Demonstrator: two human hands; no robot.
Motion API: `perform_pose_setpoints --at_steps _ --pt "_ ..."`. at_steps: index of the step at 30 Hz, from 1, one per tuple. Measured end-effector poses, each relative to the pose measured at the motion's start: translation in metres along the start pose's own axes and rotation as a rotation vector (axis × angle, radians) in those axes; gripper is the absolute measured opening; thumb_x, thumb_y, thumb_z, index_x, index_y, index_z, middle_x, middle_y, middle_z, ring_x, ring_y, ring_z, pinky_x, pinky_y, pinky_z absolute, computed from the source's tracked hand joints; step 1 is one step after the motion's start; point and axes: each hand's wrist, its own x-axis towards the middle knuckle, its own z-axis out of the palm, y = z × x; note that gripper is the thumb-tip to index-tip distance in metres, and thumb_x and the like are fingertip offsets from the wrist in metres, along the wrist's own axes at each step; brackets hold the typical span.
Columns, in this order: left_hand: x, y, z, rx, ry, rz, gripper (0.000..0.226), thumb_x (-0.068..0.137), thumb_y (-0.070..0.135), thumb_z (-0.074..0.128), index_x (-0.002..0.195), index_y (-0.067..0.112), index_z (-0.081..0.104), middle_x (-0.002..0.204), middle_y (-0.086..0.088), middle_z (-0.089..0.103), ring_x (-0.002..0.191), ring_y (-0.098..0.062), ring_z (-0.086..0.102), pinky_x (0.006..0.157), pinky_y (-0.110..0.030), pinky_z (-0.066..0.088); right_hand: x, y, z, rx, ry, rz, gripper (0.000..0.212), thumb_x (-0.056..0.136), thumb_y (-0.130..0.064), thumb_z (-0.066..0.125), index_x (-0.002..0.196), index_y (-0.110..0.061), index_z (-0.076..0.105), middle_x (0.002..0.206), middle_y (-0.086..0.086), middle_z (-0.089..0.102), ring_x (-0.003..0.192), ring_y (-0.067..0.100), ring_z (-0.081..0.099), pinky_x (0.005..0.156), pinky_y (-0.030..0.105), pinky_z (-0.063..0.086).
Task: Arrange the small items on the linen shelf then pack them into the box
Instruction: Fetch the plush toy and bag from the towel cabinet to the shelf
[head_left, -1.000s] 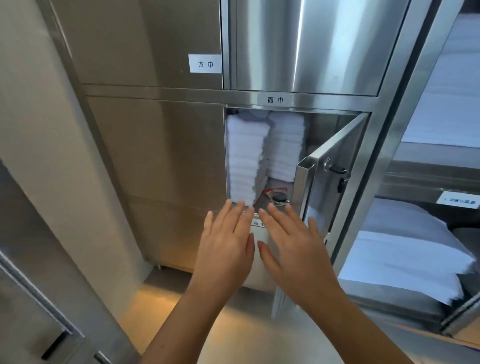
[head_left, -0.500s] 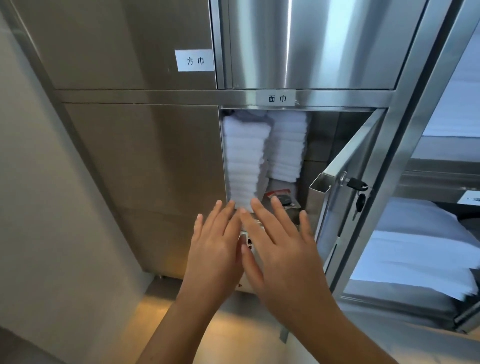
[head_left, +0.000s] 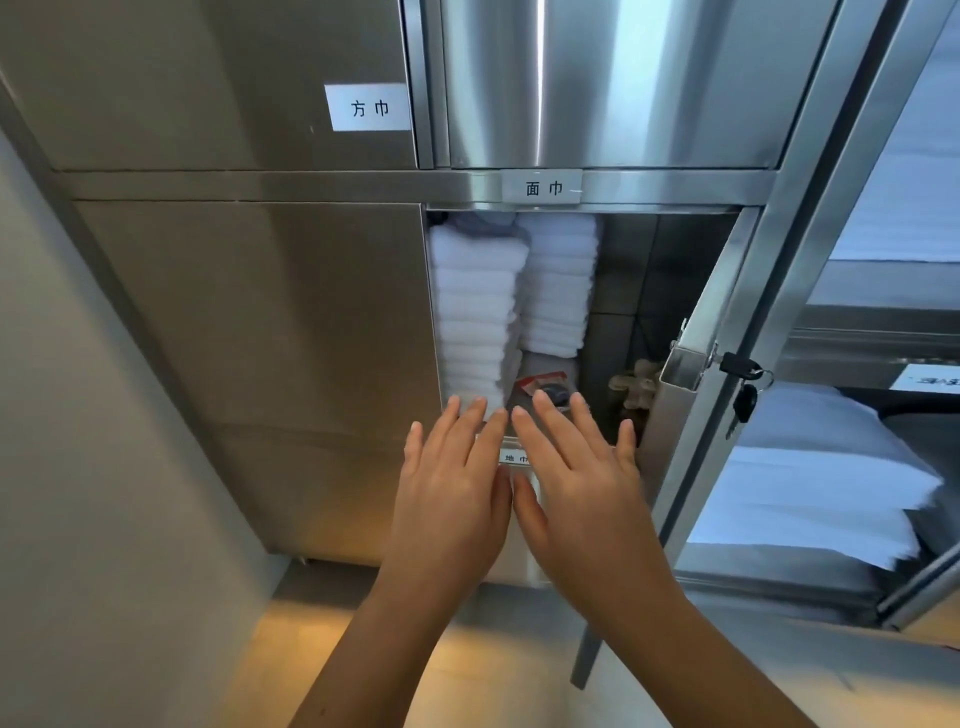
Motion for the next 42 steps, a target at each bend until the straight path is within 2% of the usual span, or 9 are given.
perform_pose_setpoints --at_steps 6,14,16,19,27,29,31,35,42 --pt "0.0 0.013 0.014 -0.074 -0.034 0.045 0.048 0.068 0.004 0.079 0.114 0.002 0.065 0.119 -0.017 0.063 0.113 -0.038 0.056 0.09 -0.06 0.037 -0.011 0.012 -0.006 -0.11 0.002 0.057 0.05 0.066 -0.018 0.082 0.113 -0.009 0.067 0.12 0.013 0.063 0.113 0.039 0.056 0.085 0.069 0.036" --pt "0.006 0.028 0.036 -0.217 -0.122 0.051 0.042 0.076 0.008 0.072 0.117 0.0 0.063 0.123 -0.019 0.06 0.117 -0.04 0.052 0.094 -0.062 0.033 -0.027 0.043 -0.01 -0.27 -0.038 0.16 0.058 0.056 -0.016 0.087 0.11 -0.007 0.068 0.117 0.015 0.064 0.109 0.041 0.058 0.081 0.07 0.037" --pt "0.009 0.029 0.042 -0.233 -0.148 0.059 0.044 0.077 0.007 0.072 0.119 0.001 0.061 0.126 -0.018 0.057 0.12 -0.039 0.05 0.098 -0.058 0.029 -0.028 0.048 -0.007 -0.286 -0.049 0.186 0.058 0.057 -0.018 0.087 0.111 -0.008 0.068 0.117 0.014 0.065 0.109 0.04 0.058 0.082 0.071 0.036" --pt "0.017 0.029 0.052 -0.263 -0.171 0.07 0.046 0.086 0.014 0.063 0.13 0.007 0.052 0.138 -0.013 0.047 0.132 -0.033 0.037 0.106 -0.045 0.015 -0.025 0.052 0.003 -0.291 -0.077 0.2 0.057 0.06 -0.022 0.086 0.112 -0.01 0.067 0.118 0.013 0.064 0.11 0.038 0.058 0.085 0.07 0.036" --pt "0.056 0.009 0.095 -0.257 -0.244 0.091 0.051 0.097 0.031 0.04 0.145 0.022 0.027 0.153 0.001 0.021 0.143 -0.016 0.009 0.111 -0.032 -0.007 0.006 0.078 0.058 -0.244 -0.081 0.232 0.052 0.064 -0.024 0.084 0.112 -0.009 0.068 0.116 0.014 0.065 0.11 0.038 0.058 0.085 0.07 0.036" --pt "0.07 0.003 0.109 -0.232 -0.231 0.089 0.05 0.097 0.026 0.044 0.144 0.019 0.031 0.152 -0.001 0.025 0.143 -0.019 0.012 0.111 -0.034 -0.004 0.017 0.089 0.074 -0.227 -0.072 0.241 0.052 0.063 -0.02 0.084 0.111 -0.008 0.068 0.116 0.014 0.065 0.109 0.039 0.058 0.085 0.071 0.035" --pt "0.086 0.0 0.119 -0.203 -0.221 0.081 0.047 0.089 0.013 0.059 0.135 0.008 0.047 0.143 -0.011 0.042 0.137 -0.03 0.03 0.11 -0.045 0.011 0.03 0.102 0.088 -0.186 -0.063 0.267 0.054 0.062 -0.017 0.084 0.112 -0.007 0.067 0.118 0.014 0.064 0.111 0.04 0.057 0.085 0.071 0.034" --pt "0.113 -0.004 0.151 -0.167 -0.174 0.109 0.047 0.07 0.001 0.076 0.116 -0.001 0.063 0.123 -0.02 0.06 0.117 -0.041 0.052 0.093 -0.062 0.034 0.054 0.131 0.118 -0.143 -0.035 0.306 0.057 0.062 -0.014 0.084 0.115 -0.006 0.065 0.121 0.016 0.062 0.114 0.041 0.054 0.087 0.072 0.031" --pt "0.143 -0.017 0.231 -0.187 -0.103 0.168 0.047 0.067 0.002 0.079 0.112 0.0 0.065 0.118 -0.019 0.062 0.112 -0.04 0.056 0.09 -0.063 0.035 0.074 0.183 0.185 -0.101 0.042 0.36 0.051 0.069 -0.012 0.08 0.116 -0.005 0.064 0.122 0.016 0.061 0.116 0.04 0.053 0.092 0.07 0.026"
